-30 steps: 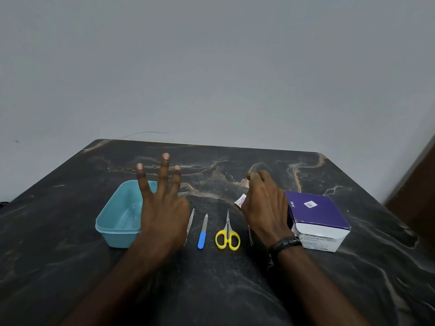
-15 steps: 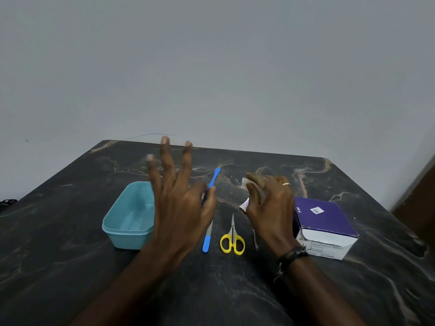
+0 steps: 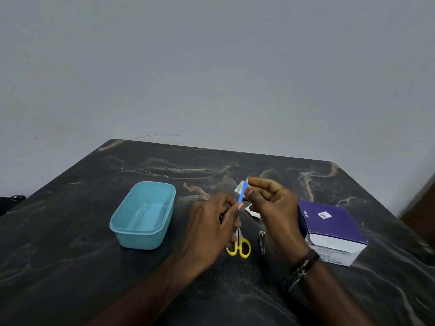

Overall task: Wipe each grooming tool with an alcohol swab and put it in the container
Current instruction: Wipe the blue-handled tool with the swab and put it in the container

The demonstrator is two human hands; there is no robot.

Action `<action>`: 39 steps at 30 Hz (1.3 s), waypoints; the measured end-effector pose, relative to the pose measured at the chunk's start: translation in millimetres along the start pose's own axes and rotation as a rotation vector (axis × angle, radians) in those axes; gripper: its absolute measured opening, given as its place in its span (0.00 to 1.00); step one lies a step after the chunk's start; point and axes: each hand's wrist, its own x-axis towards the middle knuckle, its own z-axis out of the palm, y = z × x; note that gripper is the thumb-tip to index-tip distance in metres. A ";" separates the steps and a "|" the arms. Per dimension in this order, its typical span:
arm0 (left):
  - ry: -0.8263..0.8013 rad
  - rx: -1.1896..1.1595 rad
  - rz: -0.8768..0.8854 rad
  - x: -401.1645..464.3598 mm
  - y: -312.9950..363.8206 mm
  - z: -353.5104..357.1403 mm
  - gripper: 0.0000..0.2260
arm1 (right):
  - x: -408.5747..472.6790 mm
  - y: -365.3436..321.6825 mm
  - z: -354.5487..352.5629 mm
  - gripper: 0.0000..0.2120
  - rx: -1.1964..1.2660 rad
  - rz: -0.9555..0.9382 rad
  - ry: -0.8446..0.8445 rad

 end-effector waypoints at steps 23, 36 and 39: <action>0.029 0.185 0.111 3.5 -9.7 -2.7 0.03 | 1.3 -6.1 -6.2 0.13 0.067 -0.004 -0.088; -0.048 0.177 0.101 4.5 -12.0 -2.1 0.06 | 3.8 -1.1 -6.8 0.13 0.100 0.032 -0.086; -0.038 0.162 0.092 3.6 -11.1 -2.4 0.06 | 3.2 0.1 -6.3 0.13 0.090 0.040 -0.094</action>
